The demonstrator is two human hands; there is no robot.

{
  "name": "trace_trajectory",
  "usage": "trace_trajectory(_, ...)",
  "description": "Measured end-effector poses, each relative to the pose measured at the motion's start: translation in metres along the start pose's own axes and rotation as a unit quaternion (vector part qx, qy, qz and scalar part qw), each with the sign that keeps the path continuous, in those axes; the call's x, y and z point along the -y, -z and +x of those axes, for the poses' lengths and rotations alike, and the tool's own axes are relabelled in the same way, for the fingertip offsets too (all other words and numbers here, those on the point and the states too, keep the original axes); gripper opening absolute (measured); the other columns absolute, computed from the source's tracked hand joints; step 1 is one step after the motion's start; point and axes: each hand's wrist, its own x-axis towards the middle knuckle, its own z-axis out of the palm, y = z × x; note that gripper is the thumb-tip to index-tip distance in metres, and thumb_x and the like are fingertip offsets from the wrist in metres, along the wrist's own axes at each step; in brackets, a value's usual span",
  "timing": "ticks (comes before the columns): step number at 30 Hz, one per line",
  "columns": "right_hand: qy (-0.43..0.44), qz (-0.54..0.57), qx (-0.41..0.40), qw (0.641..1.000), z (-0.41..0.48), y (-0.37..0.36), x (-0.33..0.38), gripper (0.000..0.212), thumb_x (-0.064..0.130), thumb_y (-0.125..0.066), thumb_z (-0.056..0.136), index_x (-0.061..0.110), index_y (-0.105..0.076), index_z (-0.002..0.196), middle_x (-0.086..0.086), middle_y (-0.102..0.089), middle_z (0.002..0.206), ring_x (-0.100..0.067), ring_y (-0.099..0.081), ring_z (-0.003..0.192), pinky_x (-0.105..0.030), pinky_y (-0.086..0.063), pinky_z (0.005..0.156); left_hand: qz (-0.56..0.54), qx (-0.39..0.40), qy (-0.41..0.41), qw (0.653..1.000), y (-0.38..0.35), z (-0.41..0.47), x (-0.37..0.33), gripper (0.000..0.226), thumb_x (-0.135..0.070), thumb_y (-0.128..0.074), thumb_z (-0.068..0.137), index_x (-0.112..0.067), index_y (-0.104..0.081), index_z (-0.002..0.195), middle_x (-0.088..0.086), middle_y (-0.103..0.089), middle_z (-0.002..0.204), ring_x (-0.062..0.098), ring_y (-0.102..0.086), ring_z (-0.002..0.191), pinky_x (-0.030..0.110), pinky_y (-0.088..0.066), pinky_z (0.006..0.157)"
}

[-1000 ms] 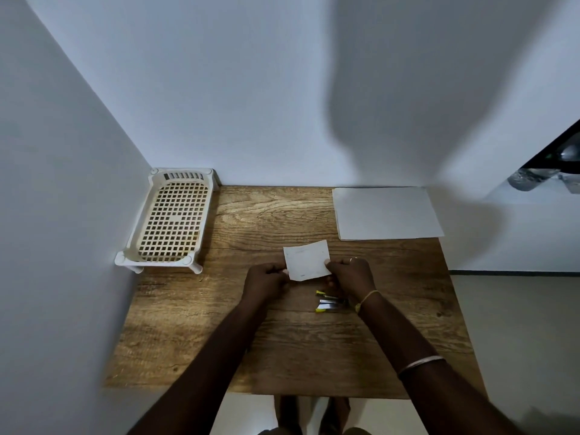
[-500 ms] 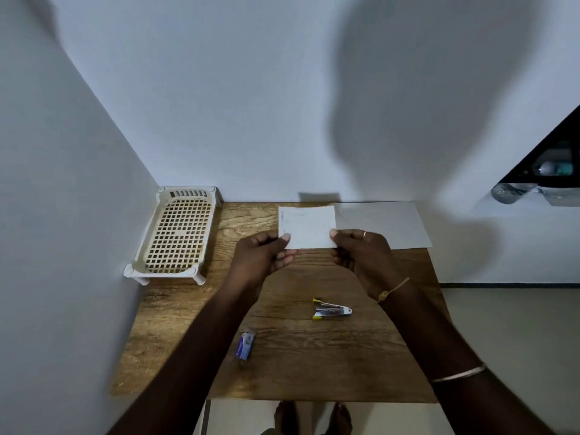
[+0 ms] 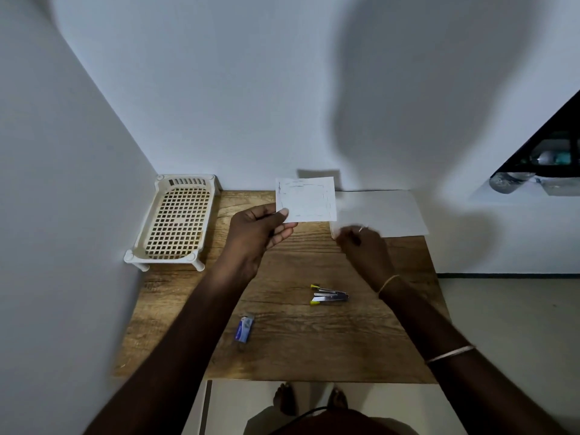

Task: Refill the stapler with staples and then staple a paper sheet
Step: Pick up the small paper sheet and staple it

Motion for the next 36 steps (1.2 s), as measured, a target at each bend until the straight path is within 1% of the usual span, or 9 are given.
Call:
trace_trajectory(1, 0.011, -0.099, 0.037, 0.994, -0.007, -0.006, -0.016, 0.014, 0.036, -0.069, 0.092, 0.023, -0.073, 0.095, 0.002, -0.072, 0.091, -0.008, -0.065, 0.08, -0.028, -0.051, 0.071, -0.002, 0.001, 0.002, 1.0, 0.0, 0.0, 0.0, 0.017, -0.005, -0.075, 0.089, 0.003, -0.073, 0.104, 0.02, -0.078, 0.103, 0.03, -0.077, 0.095, 0.031, -0.062, 0.079)
trace_trajectory(4, -0.012, -0.283, 0.15, 0.947, -0.027, -0.024, -0.062, 0.062, 0.05, -0.078, 0.079, 0.023, -0.062, 0.133, -0.004, -0.055, 0.126, -0.019, -0.054, 0.115, -0.03, -0.048, 0.09, -0.008, -0.003, 0.009, 1.0, 0.001, -0.001, 0.001, 0.019, -0.005, -0.074, 0.09, 0.005, -0.072, 0.106, 0.02, -0.078, 0.103, 0.029, -0.078, 0.094, 0.029, -0.062, 0.076)
trace_trajectory(6, 0.002, -0.349, 0.181, 0.919, -0.036, -0.033, -0.081, 0.078, 0.056, -0.078, 0.076, 0.027, -0.053, 0.144, -0.005, -0.048, 0.13, -0.021, -0.048, 0.12, -0.032, -0.047, 0.093, -0.007, -0.007, 0.011, 1.0, 0.002, -0.002, 0.001, 0.019, -0.004, -0.074, 0.09, 0.005, -0.073, 0.106, 0.019, -0.078, 0.101, 0.028, -0.078, 0.094, 0.029, -0.062, 0.076)
trace_trajectory(15, 0.096, -0.357, 0.135, 0.919, -0.043, -0.05, -0.101, 0.039, 0.041, -0.071, 0.088, 0.027, -0.069, 0.124, -0.001, -0.061, 0.106, -0.022, -0.057, 0.099, -0.034, -0.047, 0.077, -0.019, -0.02, 0.023, 0.999, 0.0, -0.002, 0.003, 0.01, -0.003, -0.074, 0.09, 0.001, -0.073, 0.1, 0.016, -0.079, 0.094, 0.03, -0.078, 0.093, 0.032, -0.063, 0.078)
trace_trajectory(20, -0.019, -0.096, 0.078, 0.992, -0.049, -0.05, -0.08, 0.023, 0.046, -0.073, 0.087, 0.023, -0.076, 0.088, -0.002, -0.068, 0.078, -0.017, -0.065, 0.078, -0.035, -0.048, 0.066, -0.029, -0.027, 0.036, 0.999, -0.002, -0.005, 0.004, 0.011, -0.003, -0.074, 0.09, 0.0, -0.071, 0.1, 0.013, -0.079, 0.088, 0.032, -0.078, 0.092, 0.032, -0.063, 0.073)
trace_trajectory(22, -0.094, 0.104, 0.091, 0.986, -0.052, -0.048, -0.055, 0.035, 0.05, -0.076, 0.083, 0.016, -0.078, 0.089, -0.009, -0.074, 0.078, -0.016, -0.07, 0.072, -0.04, -0.057, 0.064, -0.031, -0.031, 0.043, 0.998, -0.002, -0.005, 0.005, 0.009, -0.003, -0.073, 0.09, -0.001, -0.071, 0.098, 0.012, -0.079, 0.087, 0.032, -0.078, 0.092, 0.031, -0.063, 0.071)
trace_trajectory(25, -0.139, 0.253, 0.125, 0.949, -0.055, -0.043, -0.018, 0.029, 0.041, -0.078, 0.084, 0.017, -0.08, 0.099, -0.005, -0.078, 0.09, -0.017, -0.073, 0.081, -0.031, -0.058, 0.07, -0.037, -0.036, 0.049, 0.997, -0.004, -0.006, 0.007, 0.004, -0.002, -0.073, 0.09, -0.003, -0.071, 0.094, 0.012, -0.078, 0.089, 0.032, -0.078, 0.092, 0.03, -0.063, 0.07)
trace_trajectory(30, -0.134, 0.362, 0.12, 0.915, -0.059, -0.034, 0.029, 0.023, 0.033, -0.071, 0.089, 0.011, -0.078, 0.089, 0.0, -0.071, 0.075, -0.01, -0.066, 0.072, -0.029, -0.055, 0.068, -0.042, -0.048, 0.048, 0.997, -0.008, -0.008, 0.008, 0.009, 0.0, -0.073, 0.09, 0.0, -0.07, 0.098, 0.015, -0.078, 0.089, 0.031, -0.078, 0.09, 0.032, -0.064, 0.074)
trace_trajectory(36, -0.128, 0.363, 0.086, 0.919, -0.057, -0.032, 0.05, 0.039, 0.041, -0.069, 0.087, 0.004, -0.076, 0.098, -0.005, -0.063, 0.078, -0.015, -0.058, 0.074, -0.033, -0.05, 0.07, -0.043, -0.036, 0.048, 0.997, -0.007, -0.01, 0.009, 0.004, -0.001, -0.073, 0.09, -0.002, -0.071, 0.093, 0.016, -0.079, 0.089, 0.03, -0.078, 0.088, 0.03, -0.063, 0.07)
